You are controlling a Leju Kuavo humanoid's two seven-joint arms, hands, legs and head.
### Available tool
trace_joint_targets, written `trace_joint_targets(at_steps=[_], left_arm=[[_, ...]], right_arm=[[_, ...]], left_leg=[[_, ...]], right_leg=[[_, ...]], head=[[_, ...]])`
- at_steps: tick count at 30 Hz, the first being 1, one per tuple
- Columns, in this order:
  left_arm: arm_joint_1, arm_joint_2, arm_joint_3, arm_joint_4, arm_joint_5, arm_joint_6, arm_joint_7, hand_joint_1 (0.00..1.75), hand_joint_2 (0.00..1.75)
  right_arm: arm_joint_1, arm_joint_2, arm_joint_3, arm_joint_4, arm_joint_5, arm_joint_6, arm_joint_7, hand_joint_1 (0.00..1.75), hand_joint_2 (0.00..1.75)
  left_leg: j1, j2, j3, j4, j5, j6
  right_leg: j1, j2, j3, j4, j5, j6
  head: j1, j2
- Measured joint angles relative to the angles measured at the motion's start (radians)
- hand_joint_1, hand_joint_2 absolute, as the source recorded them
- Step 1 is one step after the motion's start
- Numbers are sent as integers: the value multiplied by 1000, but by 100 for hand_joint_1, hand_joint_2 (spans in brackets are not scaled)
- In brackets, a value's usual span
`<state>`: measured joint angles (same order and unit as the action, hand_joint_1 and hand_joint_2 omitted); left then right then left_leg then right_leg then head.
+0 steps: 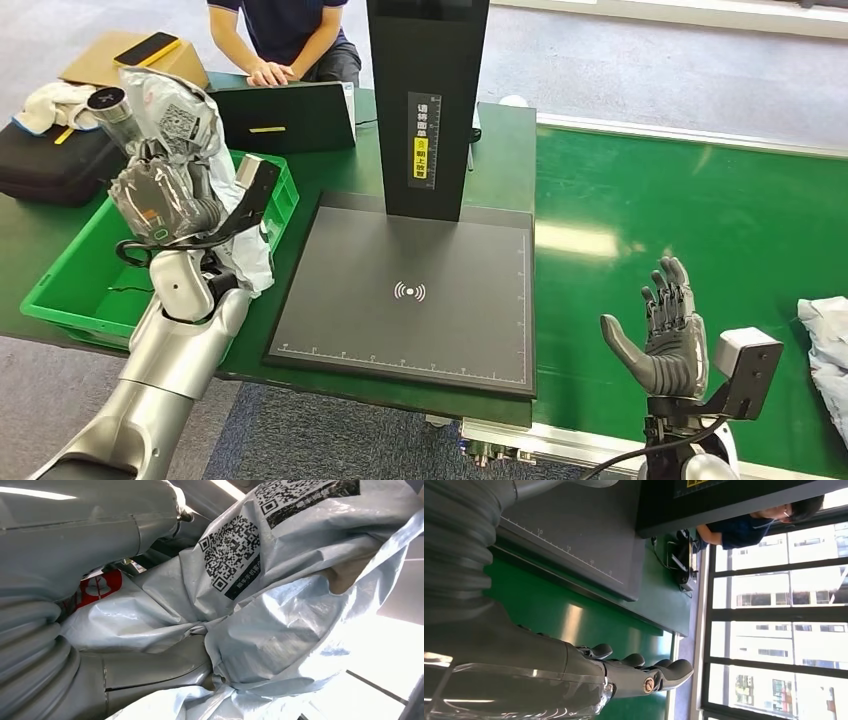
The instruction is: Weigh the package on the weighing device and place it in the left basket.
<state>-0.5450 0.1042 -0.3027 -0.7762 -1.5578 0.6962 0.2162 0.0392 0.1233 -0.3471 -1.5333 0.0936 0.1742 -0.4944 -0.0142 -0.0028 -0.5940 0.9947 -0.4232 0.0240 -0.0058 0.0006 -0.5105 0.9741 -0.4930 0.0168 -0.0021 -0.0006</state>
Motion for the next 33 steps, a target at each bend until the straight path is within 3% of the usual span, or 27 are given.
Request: trace_joint_targets(at_steps=[4,13,30,31,33], left_arm=[[-15,53,-6,4,-1,0,94,175,175],[-42,177,19,29,-5,0,101,175,175],[-17,244,57,-42,-7,0,102,175,175],[-16,244,63,-44,-7,0,101,165,175],[-13,239,82,-40,-6,-2,94,78,175]], right_arm=[[-1,0,0,0,-1,0,0,0,175],[-4,-9,10,0,-2,3,1,0,175],[-12,-18,24,1,-2,3,2,0,175],[-12,-18,26,1,-2,3,2,0,175],[-11,-18,30,1,-2,3,2,0,175]], left_leg=[[0,2,0,0,0,0],[0,1,0,0,0,0],[0,0,0,0,0,-1],[0,0,0,0,0,-1],[0,0,0,0,0,-1]], right_leg=[[0,1,-1,0,0,0],[0,1,-1,1,-1,-1],[0,0,0,1,-1,-2],[0,0,-1,1,-1,-2],[0,0,-1,1,-1,-2]], head=[[0,0],[0,0],[0,0],[0,0],[0,0]])
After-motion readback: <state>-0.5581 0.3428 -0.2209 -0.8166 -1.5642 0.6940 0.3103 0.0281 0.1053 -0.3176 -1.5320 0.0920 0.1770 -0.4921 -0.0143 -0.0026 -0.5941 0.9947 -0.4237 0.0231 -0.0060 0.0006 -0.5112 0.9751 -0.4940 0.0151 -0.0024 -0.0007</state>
